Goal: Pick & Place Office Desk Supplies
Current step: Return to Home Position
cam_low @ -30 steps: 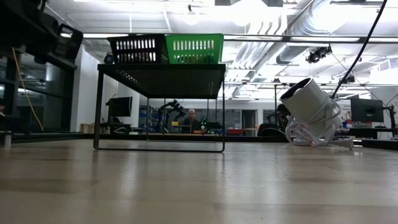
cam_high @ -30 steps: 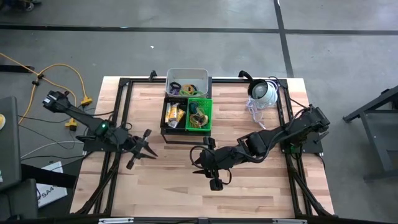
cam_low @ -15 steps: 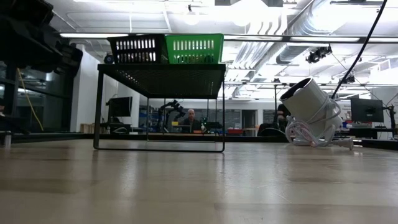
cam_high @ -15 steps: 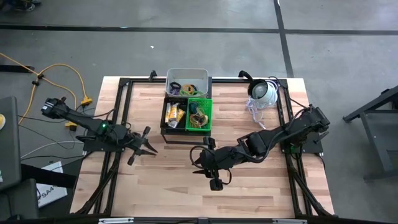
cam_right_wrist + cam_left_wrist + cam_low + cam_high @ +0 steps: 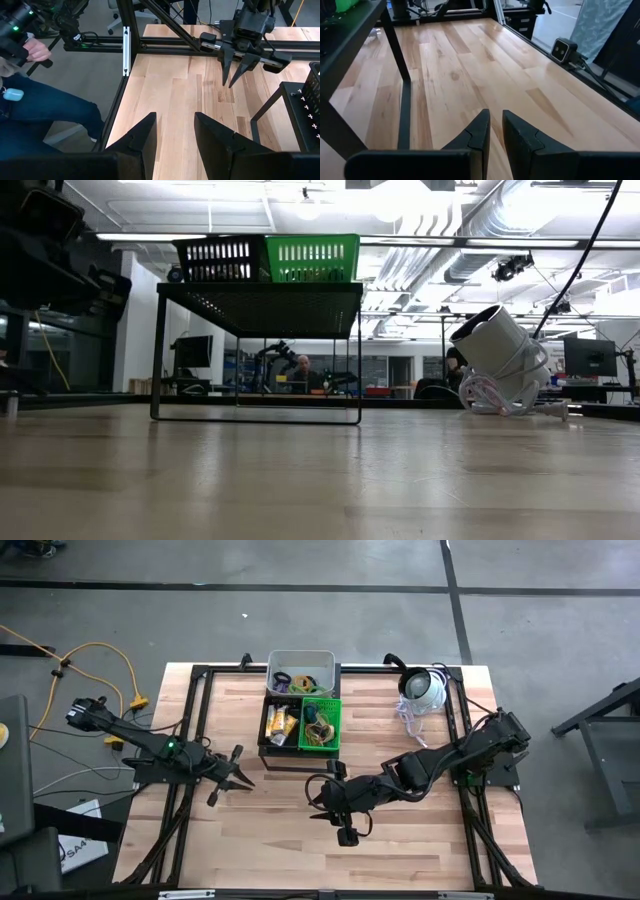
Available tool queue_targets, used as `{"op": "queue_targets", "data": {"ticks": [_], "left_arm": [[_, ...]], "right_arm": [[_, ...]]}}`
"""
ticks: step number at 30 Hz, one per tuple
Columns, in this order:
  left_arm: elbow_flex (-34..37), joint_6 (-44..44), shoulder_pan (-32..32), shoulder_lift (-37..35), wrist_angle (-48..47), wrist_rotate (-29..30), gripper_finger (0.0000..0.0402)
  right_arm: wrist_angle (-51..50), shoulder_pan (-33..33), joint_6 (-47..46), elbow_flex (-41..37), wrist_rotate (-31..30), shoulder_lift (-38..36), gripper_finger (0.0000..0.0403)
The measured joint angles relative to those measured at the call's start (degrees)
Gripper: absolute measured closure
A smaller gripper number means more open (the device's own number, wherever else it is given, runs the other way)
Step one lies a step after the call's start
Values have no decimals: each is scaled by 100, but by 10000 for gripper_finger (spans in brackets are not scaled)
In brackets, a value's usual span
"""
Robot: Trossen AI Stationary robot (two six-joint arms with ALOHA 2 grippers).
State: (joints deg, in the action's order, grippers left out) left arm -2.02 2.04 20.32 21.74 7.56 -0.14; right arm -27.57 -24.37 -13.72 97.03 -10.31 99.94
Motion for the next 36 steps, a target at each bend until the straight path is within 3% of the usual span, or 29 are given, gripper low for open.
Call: {"op": "queue_targets", "data": {"ticks": [17, 36], "left_arm": [[11, -99, 0, -198, -929, -7, 358], [17, -159, 0, -289, -1041, -31, 358]], "right_arm": [[0, 1, 0, 0, -1, 0, 283], [0, 1, 0, -1, -1, 0, 283]]}}
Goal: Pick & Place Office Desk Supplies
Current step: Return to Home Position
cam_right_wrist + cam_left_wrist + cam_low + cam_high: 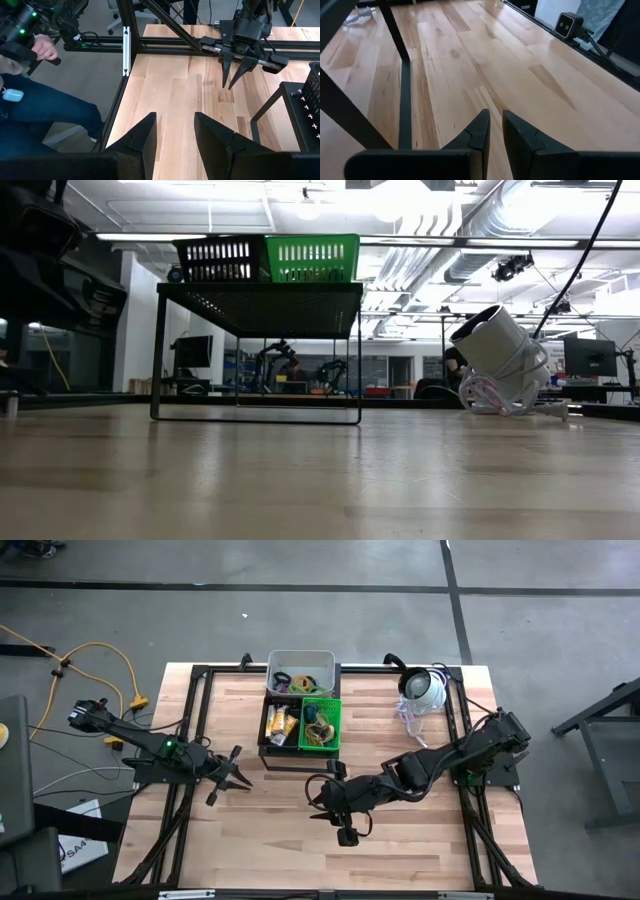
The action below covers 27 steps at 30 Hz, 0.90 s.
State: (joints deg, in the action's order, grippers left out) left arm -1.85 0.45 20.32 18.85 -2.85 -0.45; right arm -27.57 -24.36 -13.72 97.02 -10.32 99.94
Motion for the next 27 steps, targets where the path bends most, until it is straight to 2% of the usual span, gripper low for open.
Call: {"op": "queue_targets", "data": {"ticks": [17, 22, 27], "left_arm": [[4, -219, 0, 4, 38, 4, 358], [22, -229, 1, 4, 481, 25, 358], [22, -241, 0, 0, 980, 400, 358]], "right_arm": [[0, 0, 0, 1, 2, 0, 283], [0, 0, 0, 0, -1, 0, 283], [0, -2, 0, 2, -1, 0, 283]]}}
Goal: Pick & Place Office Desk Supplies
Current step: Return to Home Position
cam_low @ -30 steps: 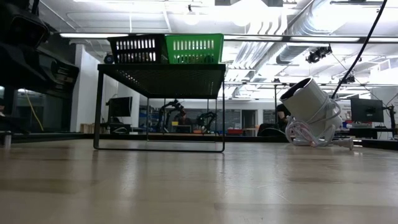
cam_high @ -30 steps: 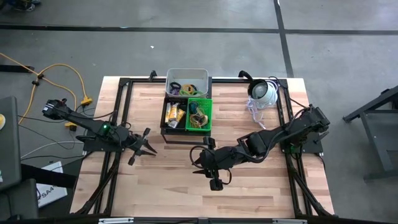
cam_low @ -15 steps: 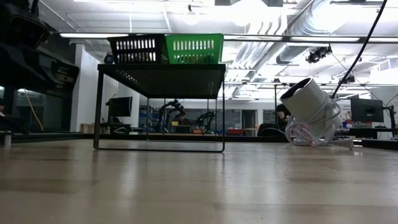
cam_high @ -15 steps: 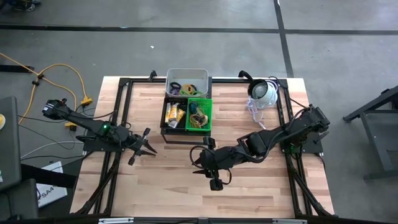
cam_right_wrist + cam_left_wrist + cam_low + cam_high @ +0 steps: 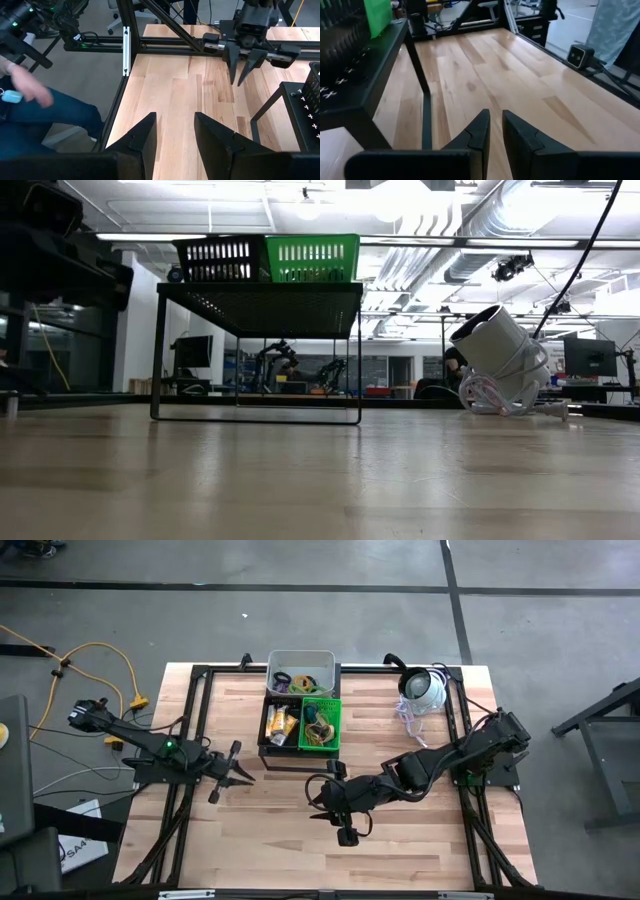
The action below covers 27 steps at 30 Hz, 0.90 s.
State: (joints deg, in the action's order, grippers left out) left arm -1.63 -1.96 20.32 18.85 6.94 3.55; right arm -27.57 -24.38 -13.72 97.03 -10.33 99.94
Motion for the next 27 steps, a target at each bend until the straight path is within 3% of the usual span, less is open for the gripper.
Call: {"op": "queue_targets", "data": {"ticks": [27], "left_arm": [[-9, 22, 2, 0, 129, -6, 358]], "right_arm": [[136, 50, 224, -2, 129, 2, 283]]}}
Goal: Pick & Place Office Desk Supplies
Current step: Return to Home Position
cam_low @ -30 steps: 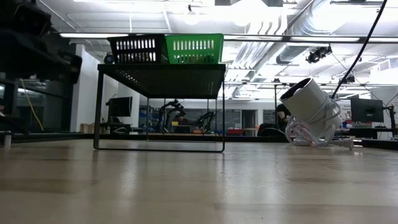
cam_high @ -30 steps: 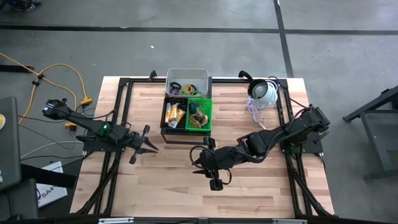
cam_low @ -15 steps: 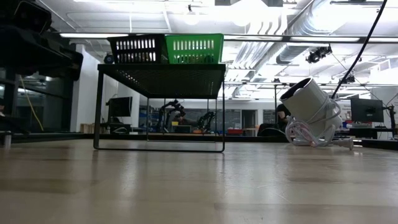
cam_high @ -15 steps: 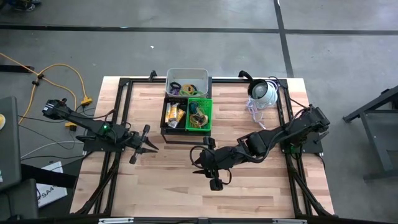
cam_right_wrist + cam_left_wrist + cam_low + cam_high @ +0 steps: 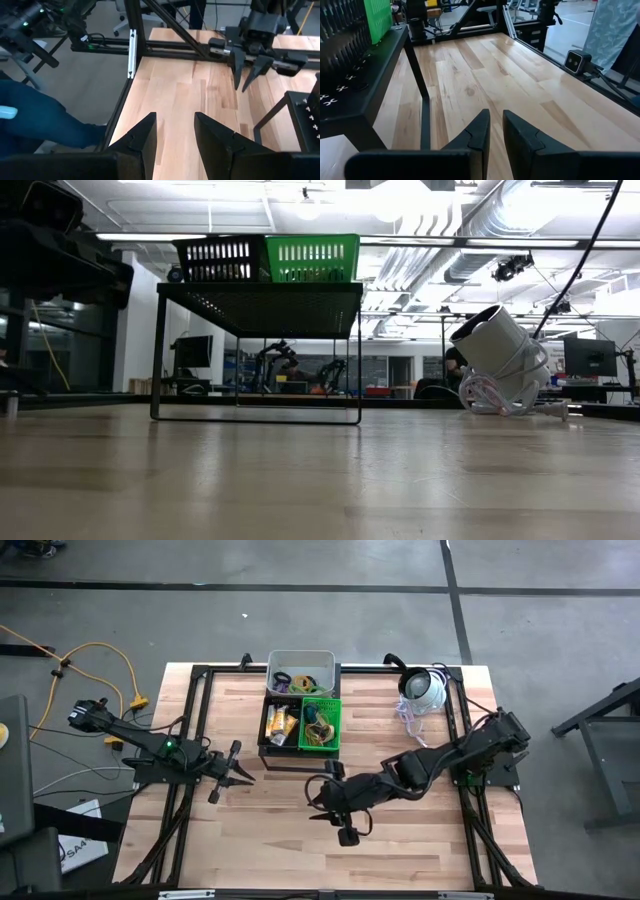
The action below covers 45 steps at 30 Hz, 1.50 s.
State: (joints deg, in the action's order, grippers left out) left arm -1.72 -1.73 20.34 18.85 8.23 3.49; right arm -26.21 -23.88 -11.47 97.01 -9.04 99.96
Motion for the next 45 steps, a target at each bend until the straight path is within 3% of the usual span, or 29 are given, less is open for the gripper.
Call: {"op": "queue_targets", "data": {"ticks": [7, 17, 24, 36, 45], "left_arm": [[0, -10, 0, 0, 0, 1, 358], [-2, -1, 0, 0, -2, 0, 358], [-4, -16, 0, 0, -2, 0, 358], [-4, -13, 0, 0, -2, 1, 358], [-4, -22, 0, -2, -3, 1, 358]], "right_arm": [[-147, 27, -30, 0, 77, -73, 283], [-407, -348, -226, -361, -775, -257, 283], [901, -651, -363, -2218, -1468, -1535, 283], [3577, -587, -493, -5611, -1450, -3493, 283], [5420, -118, -442, -7520, -469, -4310, 283]]}}
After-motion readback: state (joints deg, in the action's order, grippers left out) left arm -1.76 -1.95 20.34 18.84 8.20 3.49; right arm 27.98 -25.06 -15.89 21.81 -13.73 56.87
